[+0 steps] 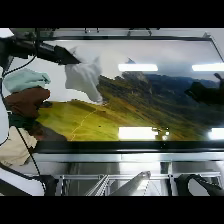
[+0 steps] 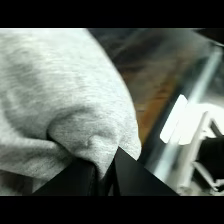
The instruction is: Fold the shirts.
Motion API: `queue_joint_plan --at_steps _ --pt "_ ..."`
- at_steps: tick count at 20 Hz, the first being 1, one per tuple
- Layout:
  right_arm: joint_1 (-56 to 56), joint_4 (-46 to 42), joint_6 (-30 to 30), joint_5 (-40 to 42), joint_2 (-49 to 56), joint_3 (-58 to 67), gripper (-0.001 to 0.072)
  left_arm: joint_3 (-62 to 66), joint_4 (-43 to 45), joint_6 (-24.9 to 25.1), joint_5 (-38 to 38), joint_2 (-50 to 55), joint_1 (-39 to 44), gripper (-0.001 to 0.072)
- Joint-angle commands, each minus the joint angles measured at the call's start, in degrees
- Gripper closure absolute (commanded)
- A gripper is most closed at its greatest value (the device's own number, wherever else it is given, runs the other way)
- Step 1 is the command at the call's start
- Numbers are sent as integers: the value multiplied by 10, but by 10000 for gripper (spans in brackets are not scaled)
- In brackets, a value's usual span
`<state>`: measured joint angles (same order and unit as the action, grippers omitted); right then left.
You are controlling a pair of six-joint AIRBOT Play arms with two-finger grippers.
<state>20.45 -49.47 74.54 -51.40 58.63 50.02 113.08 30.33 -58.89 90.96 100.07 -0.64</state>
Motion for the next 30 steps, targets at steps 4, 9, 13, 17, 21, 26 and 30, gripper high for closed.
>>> queue_joint_plan --at_steps 4,9,13,17,21,26,30 --pt "68 0 -9 -70 -49 4 685 -115 52 -38 -17 -101 104 527" --pt "64 3 -9 -113 -36 3 122 -207 120 -63 -45 -99 106 418" --pt "-10 20 -51 -123 0 3 122 -241 177 -134 17 -100 38 418" --pt "-161 20 -89 -83 118 2 122 -379 255 -161 26 -100 -3 417" --pt "-230 35 -104 -44 252 8 122 -526 257 -160 -123 -100 -11 418" --pt "-233 194 -212 -54 322 12 128 -599 250 -155 -276 -99 7 417" --pt "-233 266 -263 -63 328 12 322 -599 206 -148 -363 -86 59 413"
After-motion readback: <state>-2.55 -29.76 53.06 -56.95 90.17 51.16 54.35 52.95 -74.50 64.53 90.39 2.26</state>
